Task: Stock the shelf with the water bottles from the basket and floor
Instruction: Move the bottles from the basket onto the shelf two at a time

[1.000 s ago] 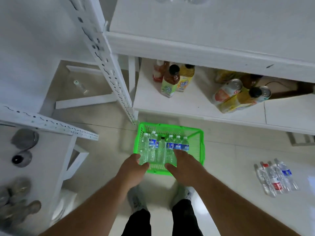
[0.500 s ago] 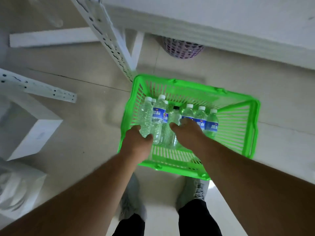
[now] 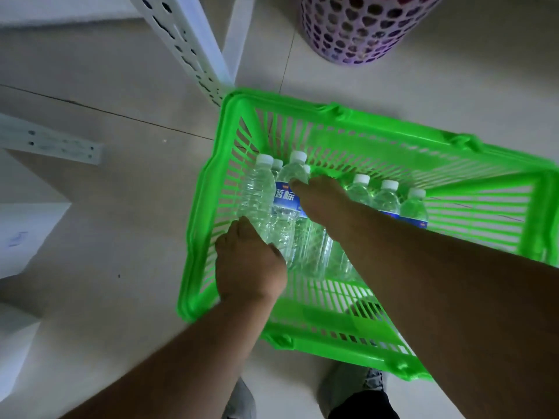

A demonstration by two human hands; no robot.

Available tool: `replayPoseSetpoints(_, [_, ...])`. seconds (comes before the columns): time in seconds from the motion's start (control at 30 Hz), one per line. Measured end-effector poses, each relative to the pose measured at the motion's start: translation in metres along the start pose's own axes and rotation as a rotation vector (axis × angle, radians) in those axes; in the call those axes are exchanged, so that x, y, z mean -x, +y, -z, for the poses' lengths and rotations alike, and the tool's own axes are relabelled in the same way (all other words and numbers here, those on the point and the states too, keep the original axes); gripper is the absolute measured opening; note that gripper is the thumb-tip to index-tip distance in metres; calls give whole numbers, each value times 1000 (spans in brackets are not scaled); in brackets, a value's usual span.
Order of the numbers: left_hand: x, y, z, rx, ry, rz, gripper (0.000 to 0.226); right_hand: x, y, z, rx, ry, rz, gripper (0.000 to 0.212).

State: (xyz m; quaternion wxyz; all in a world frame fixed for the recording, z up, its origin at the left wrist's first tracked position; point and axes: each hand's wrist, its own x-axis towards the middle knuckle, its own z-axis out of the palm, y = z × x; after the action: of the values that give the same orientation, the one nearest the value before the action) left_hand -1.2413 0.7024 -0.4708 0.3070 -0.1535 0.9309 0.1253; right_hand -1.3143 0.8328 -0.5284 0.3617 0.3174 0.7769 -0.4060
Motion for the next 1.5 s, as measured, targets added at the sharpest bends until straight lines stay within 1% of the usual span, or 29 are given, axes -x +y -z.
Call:
replayPoseSetpoints(0.1, [-6, -10, -3, -12, -9, -39, 69, -8, -1, -1, -63, -30, 13, 36])
replayPoseSetpoints(0.17, [-11, -14, -7, 37, -41, -57, 69, -10, 2, 0, -138, -25, -18, 35])
replayPoseSetpoints(0.2, [-13, -16, -8, 77, -59, -64, 68, -10, 3, 1, -162, -26, -39, 39])
replayPoseSetpoints(0.3, [-14, -18, -18, 209, -92, -81, 66, -12, 10, 4, -177, -38, -69, 60])
replayPoseSetpoints(0.37, [-16, -19, -26, 292, -131, -31, 71, -11, 13, 6, -180, -39, -66, 67])
replayPoseSetpoints(0.43, [-23, -18, -34, 362, -168, 86, 79, -11, 16, 5, -151, -50, -41, 69])
replayPoseSetpoints(0.5, [-35, -17, -41, 383, -168, 184, 83, -13, 15, 5, -84, -45, -20, 71])
replayPoseSetpoints(0.6, [-49, -18, -47, 388, -175, 230, 84, -16, 15, 8, -45, -64, -5, 68])
replayPoseSetpoints(0.7, [-54, -21, -49, 388, -181, 216, 92, -20, 20, 9, -108, -56, -17, 64])
replayPoseSetpoints(0.8, [-51, -26, -44, 372, -178, 196, 93, -13, 23, 10, -175, -59, -8, 56])
replayPoseSetpoints(0.9, [-37, -27, -32, 409, -201, 178, 91, 4, 27, 17, -172, -24, 55, 44])
replayPoseSetpoints(1.0, [-14, -23, -10, 485, -196, 148, 86, 30, 24, 32, -154, 28, 138, 30])
replayPoseSetpoints(1.07, [6, -16, 13, 531, -183, 136, 81, 55, 18, 46, -142, 54, 162, 28])
replayPoseSetpoints(1.1, [16, -13, 26, 549, -176, 124, 75, 70, 13, 53, -141, 66, 170, 29])
replayPoseSetpoints(1.17, [39, -7, 55, 594, -142, 83, 50, 104, 0, 69, -154, 80, 193, 31])
replayPoseSetpoints(1.2, [52, -4, 71, 623, -124, 59, 40, 122, -7, 77, -166, 91, 204, 31])
replayPoseSetpoints(1.27, [80, 1, 108, 699, -139, 22, 33, 163, -24, 96, -201, 120, 234, 30])
replayPoseSetpoints(1.3, [95, 3, 128, 727, -167, 8, 32, 187, -34, 107, -215, 132, 252, 29])
replayPoseSetpoints(1.37, [127, 6, 171, 737, -198, -35, 42, 236, -53, 128, -237, 150, 292, 27])
replayPoseSetpoints(1.43, [159, 7, 216, 748, -189, -84, 52, 290, -74, 151, -258, 175, 339, 23])
replayPoseSetpoints(1.5, [196, 6, 262, 755, -179, -122, 55, 347, -94, 174, -249, 217, 387, 19])
